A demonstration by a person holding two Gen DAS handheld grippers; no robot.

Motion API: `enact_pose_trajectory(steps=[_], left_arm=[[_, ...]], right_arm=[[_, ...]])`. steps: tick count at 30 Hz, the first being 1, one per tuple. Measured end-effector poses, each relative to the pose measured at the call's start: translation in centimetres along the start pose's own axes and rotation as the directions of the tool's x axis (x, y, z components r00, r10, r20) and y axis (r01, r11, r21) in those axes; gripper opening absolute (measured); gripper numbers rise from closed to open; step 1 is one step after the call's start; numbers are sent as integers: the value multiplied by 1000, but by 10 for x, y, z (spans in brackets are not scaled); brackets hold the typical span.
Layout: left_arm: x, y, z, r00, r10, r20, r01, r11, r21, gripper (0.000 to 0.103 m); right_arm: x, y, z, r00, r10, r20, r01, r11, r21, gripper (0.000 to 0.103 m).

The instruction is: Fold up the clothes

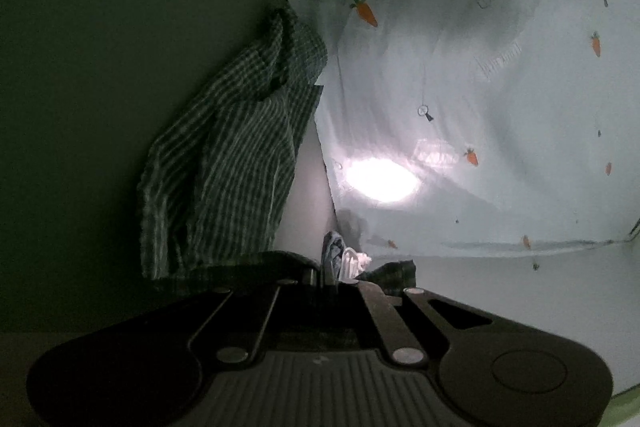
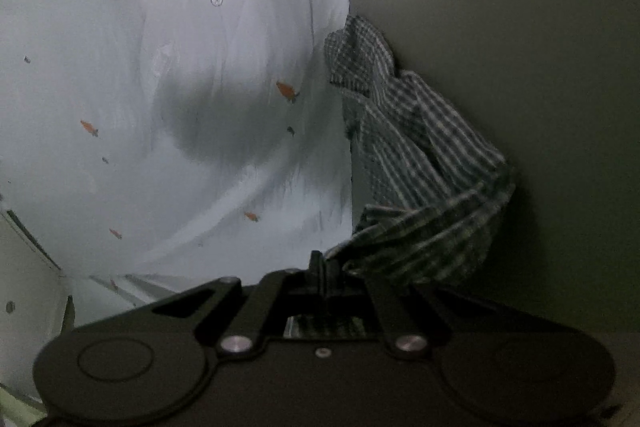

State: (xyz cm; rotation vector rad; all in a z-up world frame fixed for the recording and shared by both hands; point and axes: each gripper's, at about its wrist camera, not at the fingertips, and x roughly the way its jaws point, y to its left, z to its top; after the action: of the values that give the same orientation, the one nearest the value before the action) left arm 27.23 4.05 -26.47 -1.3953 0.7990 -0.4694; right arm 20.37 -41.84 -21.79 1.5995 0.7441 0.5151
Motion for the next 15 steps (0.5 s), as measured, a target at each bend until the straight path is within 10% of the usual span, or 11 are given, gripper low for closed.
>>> enact_pose_trajectory(steps=[15], left_arm=[[69, 9, 93, 995, 96, 2, -96, 995, -32, 1]], right_arm=[[73, -21, 69, 993, -103, 52, 94, 983, 156, 5]])
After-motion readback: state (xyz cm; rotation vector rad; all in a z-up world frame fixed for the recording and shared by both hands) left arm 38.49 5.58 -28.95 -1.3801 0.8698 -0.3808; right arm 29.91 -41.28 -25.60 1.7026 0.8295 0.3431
